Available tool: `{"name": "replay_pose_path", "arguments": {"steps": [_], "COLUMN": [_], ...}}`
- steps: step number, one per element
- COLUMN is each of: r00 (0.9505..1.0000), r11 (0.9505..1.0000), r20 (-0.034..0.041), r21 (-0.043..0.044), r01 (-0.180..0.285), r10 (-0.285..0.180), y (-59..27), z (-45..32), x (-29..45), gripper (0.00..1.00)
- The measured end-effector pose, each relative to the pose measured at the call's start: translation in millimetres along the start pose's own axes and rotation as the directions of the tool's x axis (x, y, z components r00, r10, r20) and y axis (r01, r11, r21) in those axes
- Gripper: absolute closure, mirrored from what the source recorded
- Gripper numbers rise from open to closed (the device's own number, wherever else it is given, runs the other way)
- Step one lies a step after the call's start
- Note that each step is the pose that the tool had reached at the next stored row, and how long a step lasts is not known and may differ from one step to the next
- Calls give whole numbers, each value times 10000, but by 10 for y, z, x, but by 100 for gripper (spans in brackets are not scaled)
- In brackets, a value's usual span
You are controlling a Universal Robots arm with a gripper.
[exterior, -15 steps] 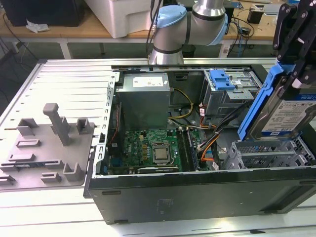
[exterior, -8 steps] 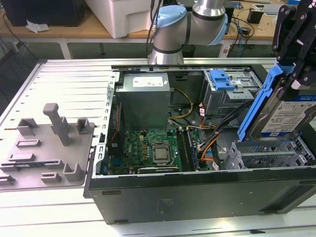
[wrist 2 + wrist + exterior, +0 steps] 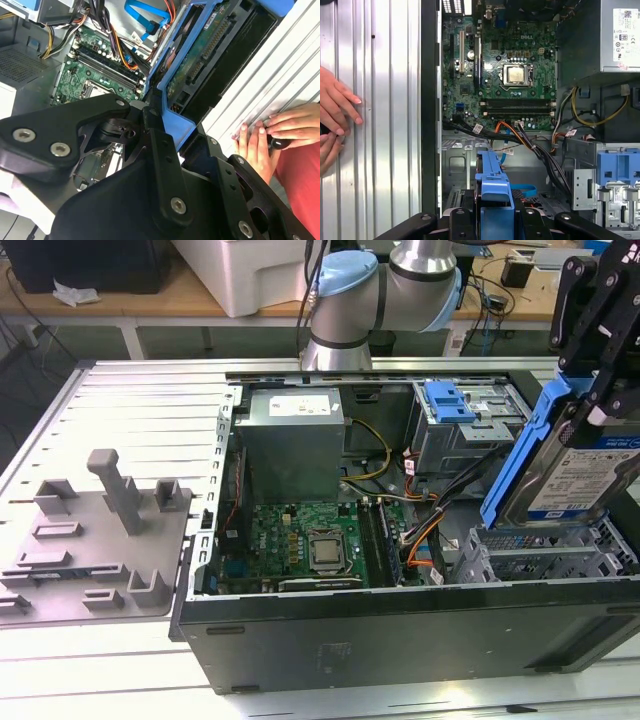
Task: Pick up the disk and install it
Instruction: 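Insert the disk into the insertion slot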
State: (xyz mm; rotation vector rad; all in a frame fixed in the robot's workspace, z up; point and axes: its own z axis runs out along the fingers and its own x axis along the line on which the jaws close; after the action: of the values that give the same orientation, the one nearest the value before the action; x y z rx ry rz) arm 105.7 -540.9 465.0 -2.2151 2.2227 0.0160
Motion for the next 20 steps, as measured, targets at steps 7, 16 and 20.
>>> {"name": "replay_pose_path", "arguments": {"steps": [7, 16, 20], "r00": [9999, 9996, 9996], "r11": [9999, 9996, 9996], "r20": [-3, -7, -7], "r21": [-2, -2, -3], "r01": [162, 269, 271], "r10": [-162, -269, -271], "y": [0, 0, -3], "z": [5, 15, 23], "x": [0, 2, 2], "gripper": [63, 63, 63]}}
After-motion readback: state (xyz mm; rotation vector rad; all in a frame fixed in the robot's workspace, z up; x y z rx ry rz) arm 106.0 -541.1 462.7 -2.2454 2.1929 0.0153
